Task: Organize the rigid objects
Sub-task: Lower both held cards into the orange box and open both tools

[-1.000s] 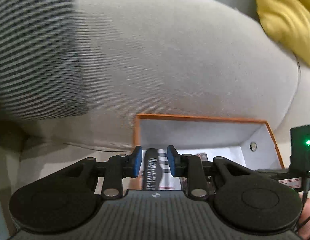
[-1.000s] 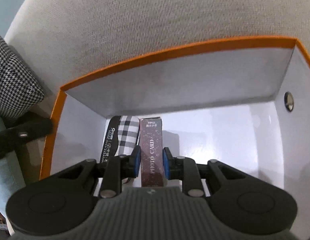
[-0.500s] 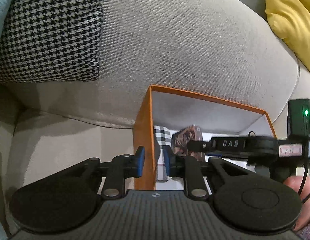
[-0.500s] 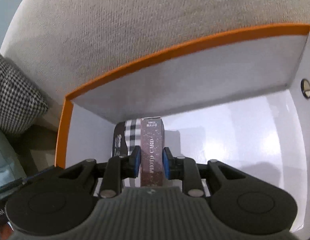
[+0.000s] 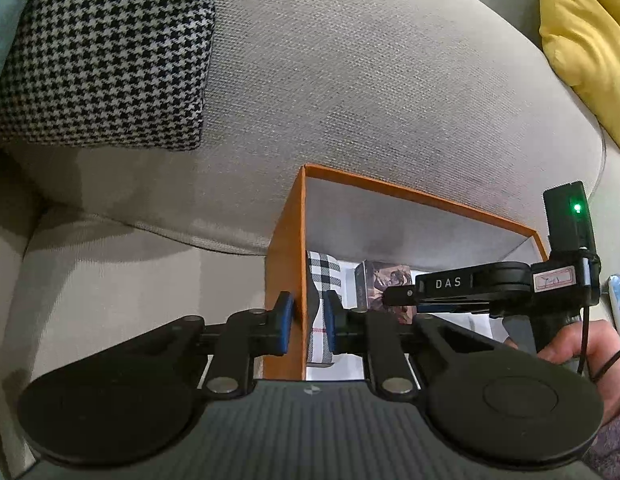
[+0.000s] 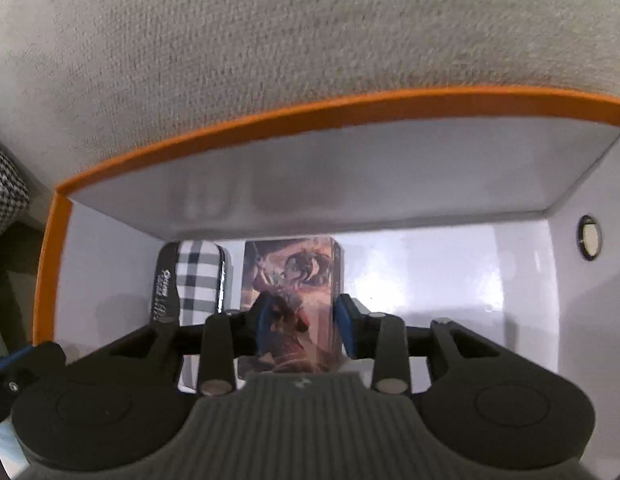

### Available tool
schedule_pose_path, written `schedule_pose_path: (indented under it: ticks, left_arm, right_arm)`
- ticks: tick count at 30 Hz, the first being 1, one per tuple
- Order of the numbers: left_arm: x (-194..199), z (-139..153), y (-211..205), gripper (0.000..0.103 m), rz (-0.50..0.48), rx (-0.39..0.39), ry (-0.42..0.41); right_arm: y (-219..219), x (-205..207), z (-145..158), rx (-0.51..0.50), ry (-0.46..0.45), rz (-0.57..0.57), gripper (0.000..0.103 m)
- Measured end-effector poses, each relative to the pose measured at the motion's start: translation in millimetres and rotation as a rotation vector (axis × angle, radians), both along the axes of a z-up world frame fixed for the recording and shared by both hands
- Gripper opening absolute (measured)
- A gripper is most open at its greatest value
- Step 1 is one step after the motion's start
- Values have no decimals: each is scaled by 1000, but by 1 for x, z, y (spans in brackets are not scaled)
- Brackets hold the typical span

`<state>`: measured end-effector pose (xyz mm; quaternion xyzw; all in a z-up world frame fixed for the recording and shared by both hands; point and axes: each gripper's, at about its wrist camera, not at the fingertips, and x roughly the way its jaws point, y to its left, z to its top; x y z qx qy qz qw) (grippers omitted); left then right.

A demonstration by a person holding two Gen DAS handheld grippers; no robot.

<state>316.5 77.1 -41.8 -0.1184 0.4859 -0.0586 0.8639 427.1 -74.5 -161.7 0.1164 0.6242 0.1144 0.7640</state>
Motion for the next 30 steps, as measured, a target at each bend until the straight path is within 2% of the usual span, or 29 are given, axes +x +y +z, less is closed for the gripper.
schedule_pose_path:
  ticks: [5, 7, 14, 16, 20, 23, 27, 30]
  left_arm:
    - [-2, -1, 3, 18, 11, -14, -4]
    - [-3, 0, 3, 18, 10, -15, -7]
    - [-12, -1, 6, 18, 30, -24, -23]
    - [-16, -3, 8, 18, 46, -37, -29]
    - [-24, -5, 11, 19, 70, -28, -39]
    - [-29, -7, 15, 19, 83, -49, -41]
    - [-32, -7, 19, 21, 91, -74, -52]
    - [-34, -7, 19, 21, 89, -77, -60]
  right_arm:
    - [19, -8, 1, 40, -1, -33, 34]
    - [25, -11, 0, 24, -14, -43, 34]
    - [47, -48, 22, 3, -57, 93, 37]
    - [59, -60, 28, 15, -39, 158, 37]
    - [87, -76, 25, 54, 61, 243, 31]
    - [111, -84, 15, 22, 105, 285, 29]
    - [129, -70, 2, -2, 103, 273, 21]
    - [136, -62, 2, -33, 62, 248, 19]
